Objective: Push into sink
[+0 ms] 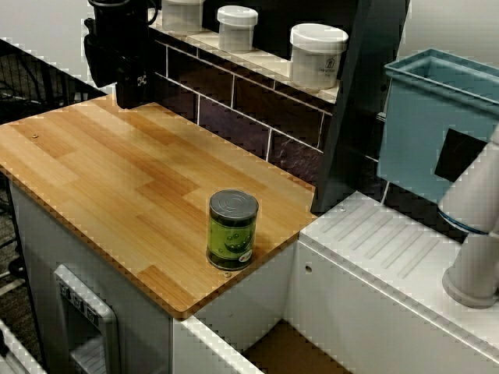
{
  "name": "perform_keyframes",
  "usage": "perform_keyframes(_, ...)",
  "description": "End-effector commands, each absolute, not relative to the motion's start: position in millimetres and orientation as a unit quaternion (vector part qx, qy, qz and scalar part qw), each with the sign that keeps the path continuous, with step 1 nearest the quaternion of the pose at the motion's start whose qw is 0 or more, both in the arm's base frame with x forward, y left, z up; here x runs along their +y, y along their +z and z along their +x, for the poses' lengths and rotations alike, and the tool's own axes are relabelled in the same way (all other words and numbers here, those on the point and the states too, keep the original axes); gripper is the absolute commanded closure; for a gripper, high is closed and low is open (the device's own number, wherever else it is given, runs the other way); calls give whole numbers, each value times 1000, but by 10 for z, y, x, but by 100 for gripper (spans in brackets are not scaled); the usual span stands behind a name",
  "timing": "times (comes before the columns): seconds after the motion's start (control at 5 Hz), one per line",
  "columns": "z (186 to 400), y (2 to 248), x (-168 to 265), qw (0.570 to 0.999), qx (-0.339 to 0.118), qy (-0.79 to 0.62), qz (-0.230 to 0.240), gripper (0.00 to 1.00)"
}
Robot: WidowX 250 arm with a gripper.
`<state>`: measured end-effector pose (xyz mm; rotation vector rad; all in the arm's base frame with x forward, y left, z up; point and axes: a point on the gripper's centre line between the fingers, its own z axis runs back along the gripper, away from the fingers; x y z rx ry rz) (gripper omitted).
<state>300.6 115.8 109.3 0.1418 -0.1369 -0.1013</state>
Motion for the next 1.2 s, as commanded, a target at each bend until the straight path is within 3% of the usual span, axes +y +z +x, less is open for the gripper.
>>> perform_keyframes(0.0,3006,1093,1158,994,-68,-51,71,0)
perform_keyframes(0.6,2899,956,956,990,-64,-116,52,0)
perform_keyframes(1.0,2826,826,565,983,-81,-152,67,0)
